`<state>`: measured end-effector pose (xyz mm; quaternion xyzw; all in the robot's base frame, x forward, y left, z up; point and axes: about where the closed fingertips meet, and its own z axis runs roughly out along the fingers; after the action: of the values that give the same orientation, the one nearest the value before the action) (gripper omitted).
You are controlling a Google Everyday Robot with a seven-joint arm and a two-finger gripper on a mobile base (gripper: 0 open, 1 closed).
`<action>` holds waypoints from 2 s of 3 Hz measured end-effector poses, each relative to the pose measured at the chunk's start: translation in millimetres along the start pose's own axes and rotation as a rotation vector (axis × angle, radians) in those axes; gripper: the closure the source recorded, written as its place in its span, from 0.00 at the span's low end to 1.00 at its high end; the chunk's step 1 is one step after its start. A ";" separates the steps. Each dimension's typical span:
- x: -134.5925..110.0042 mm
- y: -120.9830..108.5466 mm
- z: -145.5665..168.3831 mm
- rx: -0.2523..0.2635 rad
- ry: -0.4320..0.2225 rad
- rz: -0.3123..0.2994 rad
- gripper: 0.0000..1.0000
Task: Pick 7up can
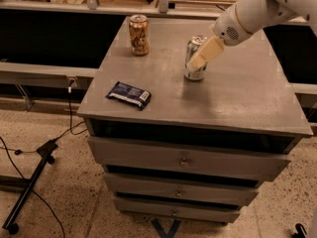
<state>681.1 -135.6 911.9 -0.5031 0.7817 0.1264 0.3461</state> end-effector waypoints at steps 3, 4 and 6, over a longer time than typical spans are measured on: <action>-5.5 2.6 3.8 -0.044 -0.015 0.020 0.67; -29.3 -5.0 -30.0 -0.024 -0.104 0.025 0.90; -64.9 -19.8 -152.8 0.180 -0.276 -0.016 1.00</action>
Offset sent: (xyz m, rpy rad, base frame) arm 0.0004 0.0020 -0.0021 0.0003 0.0034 0.0033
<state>651.6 -182.8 1069.6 -0.4542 0.7309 0.1210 0.4948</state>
